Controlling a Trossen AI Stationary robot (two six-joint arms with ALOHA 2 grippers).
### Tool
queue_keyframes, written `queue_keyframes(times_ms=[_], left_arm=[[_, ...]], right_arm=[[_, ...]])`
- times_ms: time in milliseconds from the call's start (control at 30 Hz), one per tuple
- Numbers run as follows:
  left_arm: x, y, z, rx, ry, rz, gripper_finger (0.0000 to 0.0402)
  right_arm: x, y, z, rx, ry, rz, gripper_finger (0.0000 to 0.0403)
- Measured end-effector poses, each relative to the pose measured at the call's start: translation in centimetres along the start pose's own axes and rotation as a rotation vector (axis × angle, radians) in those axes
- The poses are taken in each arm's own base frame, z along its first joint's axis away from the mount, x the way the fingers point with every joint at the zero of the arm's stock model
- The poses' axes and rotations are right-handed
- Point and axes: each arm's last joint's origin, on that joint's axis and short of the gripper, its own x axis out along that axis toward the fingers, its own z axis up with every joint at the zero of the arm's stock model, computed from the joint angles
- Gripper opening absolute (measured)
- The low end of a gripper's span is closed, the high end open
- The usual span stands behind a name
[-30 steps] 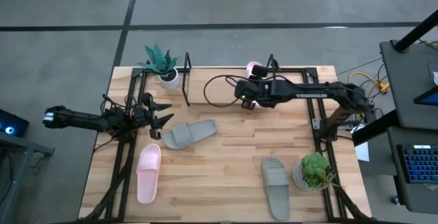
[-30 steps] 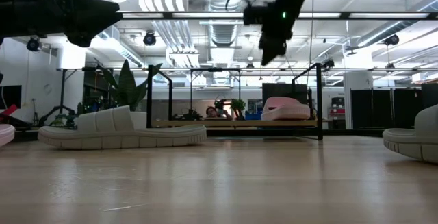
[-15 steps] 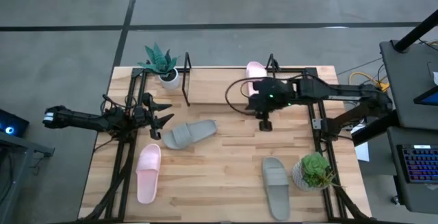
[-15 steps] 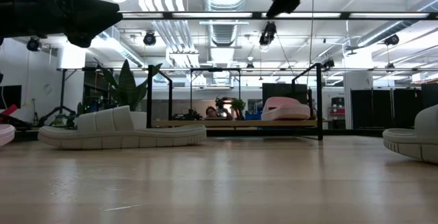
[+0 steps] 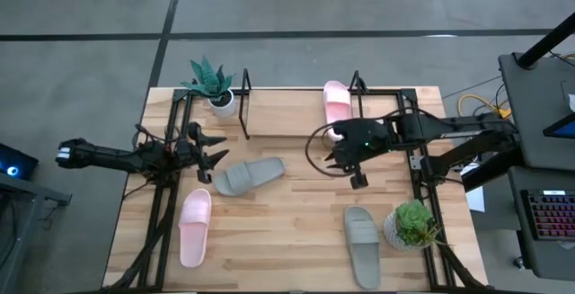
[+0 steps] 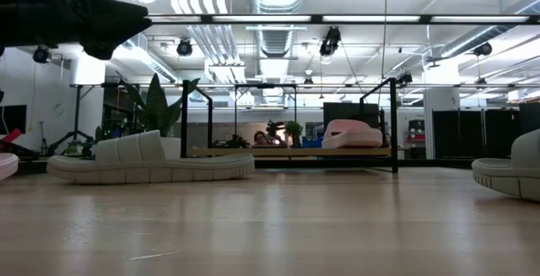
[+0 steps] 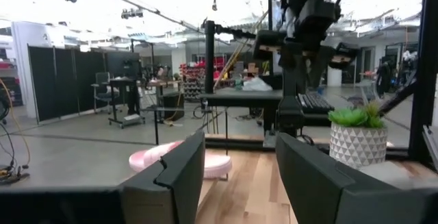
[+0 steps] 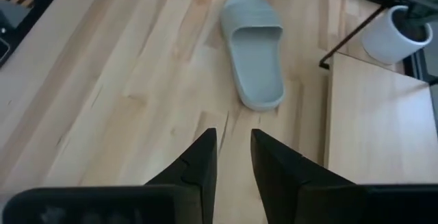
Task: Pick and place slides into the shelf
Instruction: Put the pink slide on the shelf
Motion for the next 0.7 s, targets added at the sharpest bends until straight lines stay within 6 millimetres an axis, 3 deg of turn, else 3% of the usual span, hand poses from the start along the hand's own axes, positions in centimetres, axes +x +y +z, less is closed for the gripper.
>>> queue_keyframes(times_ms=[233,400,700], left_arm=[[0.2,-0.2,-0.5,-0.124,0.045,-0.018,0.0167],[0.4,-0.4,-0.3,-0.218,0.171,-0.050,0.0167],[-0.2,-0.4,1.6,-0.517,0.588,-0.077,0.0167]], right_arm=[[0.6,0.1,-0.7,-0.069,0.035,-0.002,0.0080],[0.9,0.1,-1.1,-0.069,0.061,-0.038,0.0073],[1.2,0.1,-1.4,-0.067,0.073,-0.036,0.0070]])
